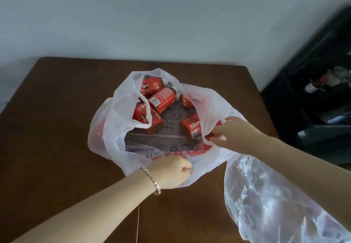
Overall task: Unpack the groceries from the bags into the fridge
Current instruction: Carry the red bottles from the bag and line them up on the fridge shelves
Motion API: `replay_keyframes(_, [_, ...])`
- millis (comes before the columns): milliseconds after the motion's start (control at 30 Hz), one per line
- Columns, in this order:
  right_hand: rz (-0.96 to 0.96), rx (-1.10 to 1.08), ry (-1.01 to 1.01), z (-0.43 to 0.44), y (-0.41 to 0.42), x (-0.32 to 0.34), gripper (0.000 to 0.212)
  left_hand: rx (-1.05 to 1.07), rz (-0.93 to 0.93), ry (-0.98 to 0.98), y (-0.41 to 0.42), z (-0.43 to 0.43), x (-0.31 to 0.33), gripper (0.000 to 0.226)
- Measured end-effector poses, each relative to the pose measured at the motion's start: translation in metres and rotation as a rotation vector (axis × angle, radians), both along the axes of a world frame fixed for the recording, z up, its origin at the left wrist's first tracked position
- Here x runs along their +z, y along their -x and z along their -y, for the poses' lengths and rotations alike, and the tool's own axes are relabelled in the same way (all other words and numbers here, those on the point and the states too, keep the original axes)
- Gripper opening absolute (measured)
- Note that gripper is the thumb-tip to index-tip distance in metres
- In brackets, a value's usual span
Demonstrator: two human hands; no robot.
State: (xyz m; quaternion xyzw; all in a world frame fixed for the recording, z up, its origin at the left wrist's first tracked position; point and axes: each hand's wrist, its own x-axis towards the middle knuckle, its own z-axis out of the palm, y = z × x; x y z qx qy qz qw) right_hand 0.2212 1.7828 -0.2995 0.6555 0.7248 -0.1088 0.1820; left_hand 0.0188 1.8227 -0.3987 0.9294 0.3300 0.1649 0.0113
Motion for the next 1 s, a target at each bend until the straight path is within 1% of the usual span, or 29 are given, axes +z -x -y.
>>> replay_keyframes(33, [-0.083, -0.031, -0.065, 0.004, -0.009, -0.005, 0.035, 0.083, 0.087, 0.104, -0.007, 0.0, 0.014, 0.056])
replay_keyframes(67, [-0.189, -0.061, -0.16, 0.01, -0.016, -0.014, 0.041, 0.118, 0.194, 0.305, -0.014, -0.005, 0.023, 0.036])
replay_keyframes(100, [-0.303, -0.074, -0.272, 0.018, -0.02, -0.024, 0.046, 0.108, 0.147, 0.268, -0.023, -0.001, 0.021, 0.026])
replay_keyframes(133, [-0.402, -0.087, -0.37, 0.024, -0.026, -0.034, 0.044, 0.049, 0.094, 0.427, -0.036, -0.004, 0.026, 0.025])
replay_keyframes(167, [-0.514, -0.128, -0.451, 0.029, -0.029, -0.042, 0.039, -0.019, 0.067, 0.528, -0.039, -0.003, 0.032, 0.024])
replay_keyframes(200, [-0.638, -0.224, -0.494, 0.033, -0.031, -0.047, 0.035, -0.046, 0.092, 0.59, -0.042, -0.006, 0.038, 0.024])
replay_keyframes(233, [-0.781, -0.364, -0.501, 0.034, -0.032, -0.05, 0.037, -0.057, 0.103, 0.617, -0.044, -0.01, 0.043, 0.024])
replay_keyframes(267, [-0.941, -0.534, -0.509, 0.033, -0.03, -0.049, 0.042, -0.041, 0.123, 0.62, -0.062, -0.008, 0.045, 0.024])
replay_keyframes(333, [-1.207, -0.914, -0.519, 0.029, -0.026, -0.046, 0.045, -0.106, 0.108, 0.65, -0.078, -0.006, 0.047, 0.025])
replay_keyframes(400, [-1.343, -1.215, -0.539, 0.023, -0.025, -0.045, 0.043, -0.19, 0.051, 0.702, -0.09, -0.007, 0.051, 0.023])
replay_keyframes(467, [-1.378, -1.335, -0.542, 0.02, -0.024, -0.042, 0.045, -0.254, -0.083, 0.727, -0.097, -0.012, 0.05, 0.011])
replay_keyframes(533, [-1.333, -1.299, -0.529, 0.02, -0.02, -0.039, 0.049, -0.255, -0.239, 0.681, -0.1, -0.012, 0.051, 0.006])
replay_keyframes(567, [-1.269, -1.232, -0.521, 0.02, -0.017, -0.037, 0.049, -0.234, -0.27, 0.662, -0.1, -0.012, 0.049, 0.009])
replay_keyframes(633, [-1.103, -1.105, -0.533, 0.019, -0.011, -0.032, 0.05, -0.121, -0.302, 0.672, -0.092, -0.014, 0.046, 0.021])
replay_keyframes(700, [-0.927, -1.033, -0.567, 0.014, -0.006, -0.028, 0.055, -0.012, -0.268, 0.677, -0.08, -0.018, 0.043, 0.028])
replay_keyframes(733, [-0.854, -0.994, -0.571, 0.011, -0.006, -0.025, 0.052, 0.027, -0.258, 0.659, -0.072, -0.02, 0.043, 0.032])
replay_keyframes(800, [-0.756, -0.933, -0.577, 0.001, -0.002, -0.015, 0.043, 0.087, -0.287, 0.548, -0.056, -0.024, 0.049, 0.043])
replay_keyframes(833, [-0.762, -0.932, -0.588, -0.005, 0.0, -0.008, 0.035, 0.103, -0.317, 0.48, -0.049, -0.027, 0.049, 0.048])
replay_keyframes(900, [-0.899, -0.978, -0.634, -0.021, 0.007, 0.003, 0.012, 0.138, -0.33, 0.43, -0.035, -0.03, 0.049, 0.05])
replay_keyframes(933, [-0.909, -0.924, -0.753, -0.026, 0.012, 0.007, 0.016, 0.167, -0.33, 0.446, -0.029, -0.032, 0.046, 0.047])
replay_keyframes(967, [-0.84, -0.754, -0.919, -0.033, 0.02, 0.011, 0.026, 0.205, -0.326, 0.46, -0.023, -0.035, 0.044, 0.044])
replay_keyframes(1000, [-0.75, -0.467, -1.083, -0.042, 0.025, 0.012, 0.028, 0.242, -0.329, 0.462, -0.018, -0.037, 0.042, 0.043])
